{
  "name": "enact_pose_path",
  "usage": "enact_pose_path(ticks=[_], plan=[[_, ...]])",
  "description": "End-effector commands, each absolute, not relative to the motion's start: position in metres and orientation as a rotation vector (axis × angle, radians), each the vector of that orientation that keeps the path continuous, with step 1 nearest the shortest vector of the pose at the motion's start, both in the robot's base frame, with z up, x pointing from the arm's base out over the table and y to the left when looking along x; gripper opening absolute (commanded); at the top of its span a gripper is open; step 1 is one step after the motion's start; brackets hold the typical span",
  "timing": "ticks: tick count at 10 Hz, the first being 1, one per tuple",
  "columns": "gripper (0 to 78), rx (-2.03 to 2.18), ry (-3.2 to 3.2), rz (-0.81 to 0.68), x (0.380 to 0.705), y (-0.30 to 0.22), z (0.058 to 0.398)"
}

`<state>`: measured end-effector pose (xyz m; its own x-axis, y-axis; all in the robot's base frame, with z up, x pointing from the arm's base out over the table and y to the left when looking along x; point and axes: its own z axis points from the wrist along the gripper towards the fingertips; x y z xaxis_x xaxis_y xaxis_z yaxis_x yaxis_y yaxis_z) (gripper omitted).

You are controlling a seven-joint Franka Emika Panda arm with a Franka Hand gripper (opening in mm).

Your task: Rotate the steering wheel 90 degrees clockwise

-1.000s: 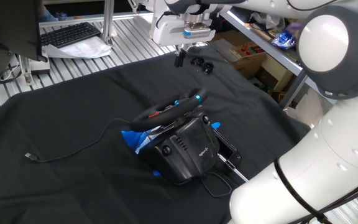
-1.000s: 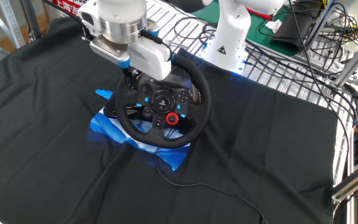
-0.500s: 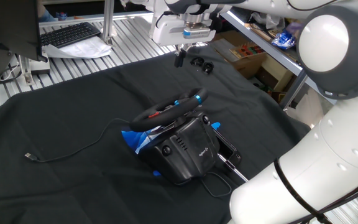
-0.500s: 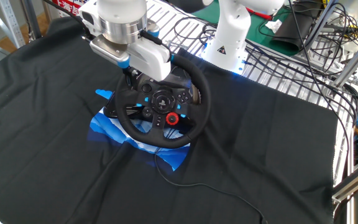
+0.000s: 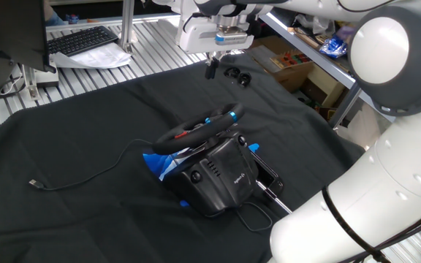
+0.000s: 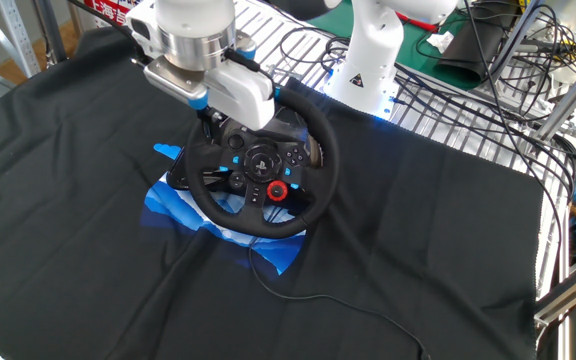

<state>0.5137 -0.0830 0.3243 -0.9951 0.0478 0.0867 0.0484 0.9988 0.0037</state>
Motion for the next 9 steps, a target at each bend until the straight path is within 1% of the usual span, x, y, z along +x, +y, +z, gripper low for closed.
enact_pose_path(ticks=[1, 3, 5, 7, 9], plan=[[0.0, -0.059, -3.042, 0.004, 0.511, -0.085, 0.330], [0.0, -0.069, -3.038, 0.019, 0.500, -0.086, 0.338], [0.0, -0.083, -3.040, 0.030, 0.479, -0.090, 0.337], [0.0, -0.082, -3.042, 0.030, 0.469, -0.095, 0.336], [0.0, -0.080, -3.042, 0.033, 0.466, -0.101, 0.339]])
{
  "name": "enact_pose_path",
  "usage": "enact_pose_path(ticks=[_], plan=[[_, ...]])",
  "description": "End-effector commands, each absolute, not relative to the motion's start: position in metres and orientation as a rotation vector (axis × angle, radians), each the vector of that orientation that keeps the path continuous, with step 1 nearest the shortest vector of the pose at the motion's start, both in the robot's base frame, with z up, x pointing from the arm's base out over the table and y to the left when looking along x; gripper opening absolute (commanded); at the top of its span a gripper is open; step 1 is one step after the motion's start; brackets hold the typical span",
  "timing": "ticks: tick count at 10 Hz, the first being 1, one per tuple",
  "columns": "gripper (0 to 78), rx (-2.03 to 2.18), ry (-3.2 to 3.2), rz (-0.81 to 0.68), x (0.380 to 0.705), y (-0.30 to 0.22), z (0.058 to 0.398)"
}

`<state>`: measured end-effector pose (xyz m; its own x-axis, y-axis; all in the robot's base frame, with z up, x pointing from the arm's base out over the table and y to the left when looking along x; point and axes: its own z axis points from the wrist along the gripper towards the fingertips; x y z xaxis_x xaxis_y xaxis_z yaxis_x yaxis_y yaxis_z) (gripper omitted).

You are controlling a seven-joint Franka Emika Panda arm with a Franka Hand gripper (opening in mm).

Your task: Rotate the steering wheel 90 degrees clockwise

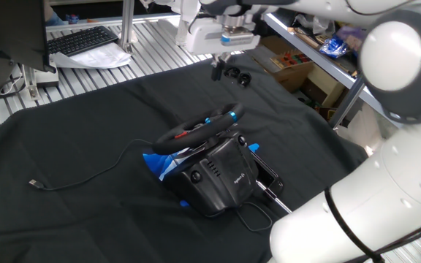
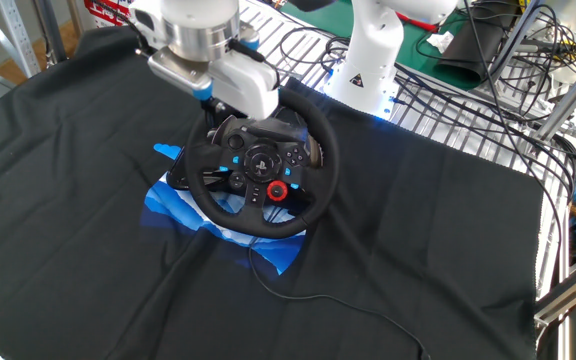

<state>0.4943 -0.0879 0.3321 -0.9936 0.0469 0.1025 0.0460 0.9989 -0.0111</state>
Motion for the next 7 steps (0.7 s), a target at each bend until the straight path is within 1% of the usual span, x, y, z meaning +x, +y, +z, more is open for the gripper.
enact_pose_path(ticks=[1, 4, 6, 7], plan=[[0.0, -0.073, -3.042, 0.033, 0.465, -0.105, 0.339], [0.0, -0.046, -3.061, 0.017, 0.459, -0.124, 0.333], [0.0, -0.058, -3.067, 0.018, 0.453, -0.124, 0.329], [0.0, -0.070, -3.081, 0.018, 0.445, -0.123, 0.326]])
